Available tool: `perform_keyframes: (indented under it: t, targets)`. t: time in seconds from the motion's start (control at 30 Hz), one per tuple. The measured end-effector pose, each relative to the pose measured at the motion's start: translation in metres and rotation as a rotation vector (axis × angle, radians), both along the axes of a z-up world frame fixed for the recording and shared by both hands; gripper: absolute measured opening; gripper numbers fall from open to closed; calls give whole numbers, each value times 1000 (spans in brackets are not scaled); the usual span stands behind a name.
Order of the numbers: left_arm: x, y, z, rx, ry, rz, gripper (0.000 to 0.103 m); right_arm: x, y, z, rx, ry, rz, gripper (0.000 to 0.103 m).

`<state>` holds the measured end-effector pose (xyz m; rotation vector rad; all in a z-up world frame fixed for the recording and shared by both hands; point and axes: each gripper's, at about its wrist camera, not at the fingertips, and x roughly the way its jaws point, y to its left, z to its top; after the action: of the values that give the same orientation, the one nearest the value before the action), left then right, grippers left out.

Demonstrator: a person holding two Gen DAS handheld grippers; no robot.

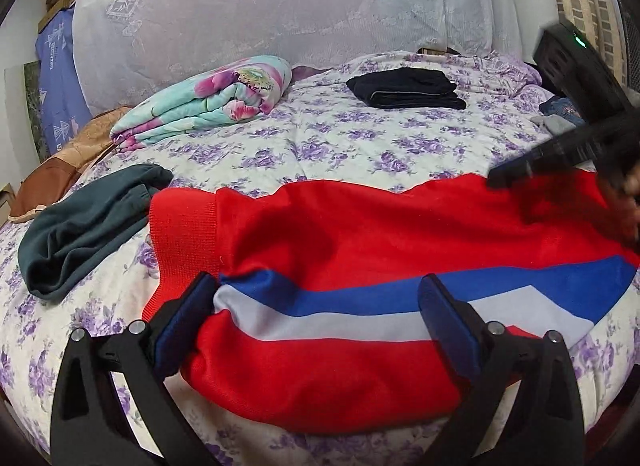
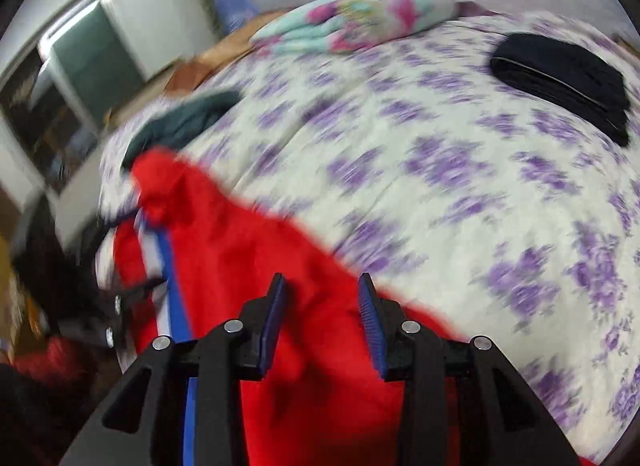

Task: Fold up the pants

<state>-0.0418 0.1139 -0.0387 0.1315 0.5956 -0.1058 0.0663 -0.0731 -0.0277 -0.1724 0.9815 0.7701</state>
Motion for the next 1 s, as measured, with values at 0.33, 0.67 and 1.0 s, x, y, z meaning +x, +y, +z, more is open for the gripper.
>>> perform_keyframes:
  t: [0.33, 0.67, 1.0]
  targets:
    - [-1, 3, 0, -27, -7, -5, 98, -42, 17, -8, -37, 12, 117, 67]
    - [-2, 3, 1, -38, -9, -7, 98, 38, 18, -32, 445, 496, -28, 84]
    - [-2, 3, 1, -41, -10, -7, 98, 80, -37, -31, 510, 361, -258, 43]
